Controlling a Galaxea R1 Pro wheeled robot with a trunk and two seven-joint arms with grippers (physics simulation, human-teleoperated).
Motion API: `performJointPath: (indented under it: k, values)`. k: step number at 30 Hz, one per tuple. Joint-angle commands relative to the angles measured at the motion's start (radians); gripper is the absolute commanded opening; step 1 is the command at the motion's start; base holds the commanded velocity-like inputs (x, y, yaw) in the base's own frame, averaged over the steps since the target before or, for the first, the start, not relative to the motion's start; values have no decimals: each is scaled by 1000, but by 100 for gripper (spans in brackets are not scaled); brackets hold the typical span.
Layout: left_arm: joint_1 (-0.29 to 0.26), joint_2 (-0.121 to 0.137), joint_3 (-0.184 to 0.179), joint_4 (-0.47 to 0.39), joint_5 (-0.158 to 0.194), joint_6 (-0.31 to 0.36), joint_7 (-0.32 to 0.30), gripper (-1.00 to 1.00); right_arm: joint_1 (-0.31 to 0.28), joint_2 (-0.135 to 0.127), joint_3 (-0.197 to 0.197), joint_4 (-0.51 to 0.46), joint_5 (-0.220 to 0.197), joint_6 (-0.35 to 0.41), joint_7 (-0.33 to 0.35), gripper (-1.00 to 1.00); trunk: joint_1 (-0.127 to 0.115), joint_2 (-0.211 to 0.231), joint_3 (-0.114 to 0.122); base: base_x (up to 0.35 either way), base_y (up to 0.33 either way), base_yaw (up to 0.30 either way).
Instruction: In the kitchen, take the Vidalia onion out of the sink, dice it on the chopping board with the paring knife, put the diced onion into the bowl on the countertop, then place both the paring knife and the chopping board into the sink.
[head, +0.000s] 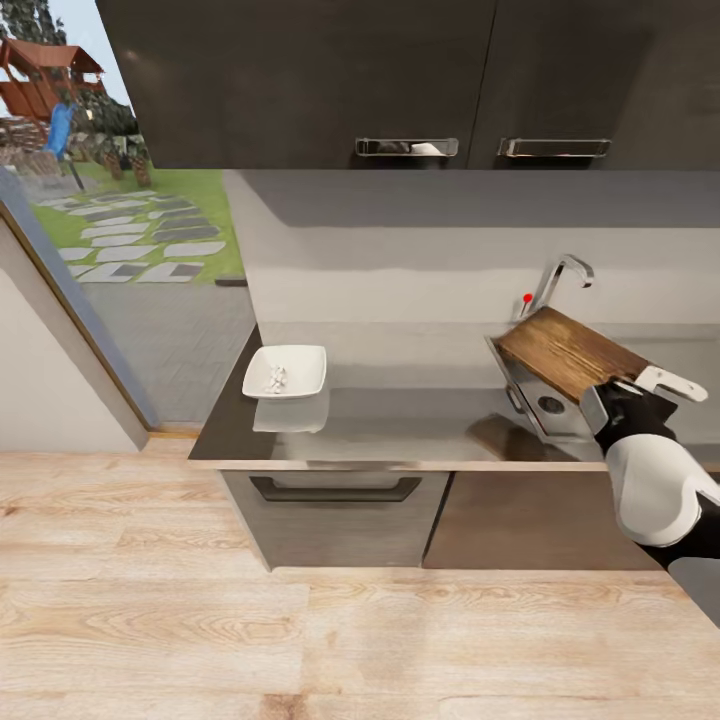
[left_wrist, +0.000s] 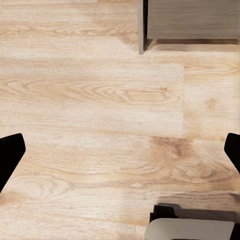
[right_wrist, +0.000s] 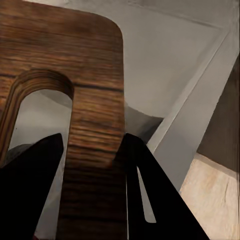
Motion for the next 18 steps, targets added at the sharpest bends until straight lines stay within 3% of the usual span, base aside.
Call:
performJointPath:
  k: [1, 5, 8, 11, 15, 16, 18]
  values:
    - [-2, 0, -2, 4, 6, -5, -2, 100, -1, 1, -3, 6, 7, -4, -18, -100, 1, -2, -2, 0, 0, 0]
    - [-2, 3, -1, 4, 7, -4, 0, 100, -2, 2, -2, 36, -11, -78, -98, -100, 1, -2, -2, 0, 0, 0]
    - [-2, 4, 0, 4, 8, -3, 2, 100, -2, 4, 0, 47, -76, -117, -148, -100, 1, -2, -2, 0, 0, 0]
    - [-2, 2, 1, 4, 9, 8, 2, 100, -2, 11, 1, 61, -125, -132, -167, -100, 1, -2, -2, 0, 0, 0]
    - [-2, 1, 2, 4, 10, 16, 10, 100, -2, 27, 0, 67, -143, -137, -180, -100, 1, -2, -2, 0, 0, 0]
    - [-2, 1, 2, 4, 10, 19, 25, 100, -2, 32, 0, 68, -148, -136, -182, -100, 1, -2, -2, 0, 0, 0]
    - [-2, -3, 3, 4, 10, 29, 130, 100, -2, 58, 0, 67, -187, -131, -186, -100, 1, -2, -2, 0, 0, 0]
